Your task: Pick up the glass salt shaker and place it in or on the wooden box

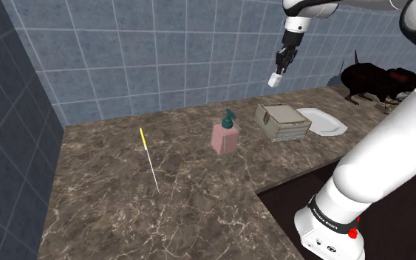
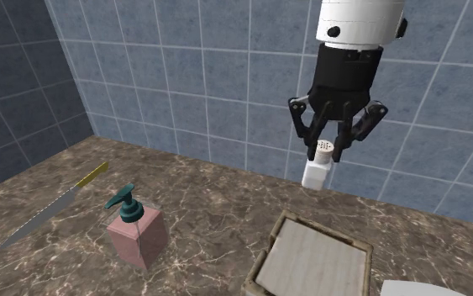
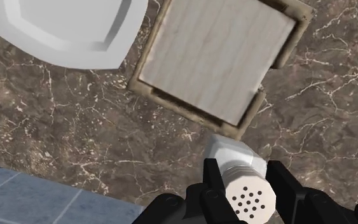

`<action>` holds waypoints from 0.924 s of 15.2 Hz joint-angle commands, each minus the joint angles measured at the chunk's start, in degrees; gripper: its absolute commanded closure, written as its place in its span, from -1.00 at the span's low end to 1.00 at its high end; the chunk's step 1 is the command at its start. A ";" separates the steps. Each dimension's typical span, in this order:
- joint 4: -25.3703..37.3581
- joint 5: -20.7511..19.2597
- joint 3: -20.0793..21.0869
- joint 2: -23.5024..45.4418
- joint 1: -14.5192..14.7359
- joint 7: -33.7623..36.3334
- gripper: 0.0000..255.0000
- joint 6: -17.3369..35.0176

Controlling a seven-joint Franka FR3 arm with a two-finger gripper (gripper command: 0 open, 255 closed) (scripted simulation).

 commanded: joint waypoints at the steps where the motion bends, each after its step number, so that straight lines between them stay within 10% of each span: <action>1: -3.83 -1.83 0.02 -4.31 -0.41 0.17 1.00 -0.12; 14: -17.47 -6.62 -0.47 -15.20 -2.94 -0.14 1.00 3.40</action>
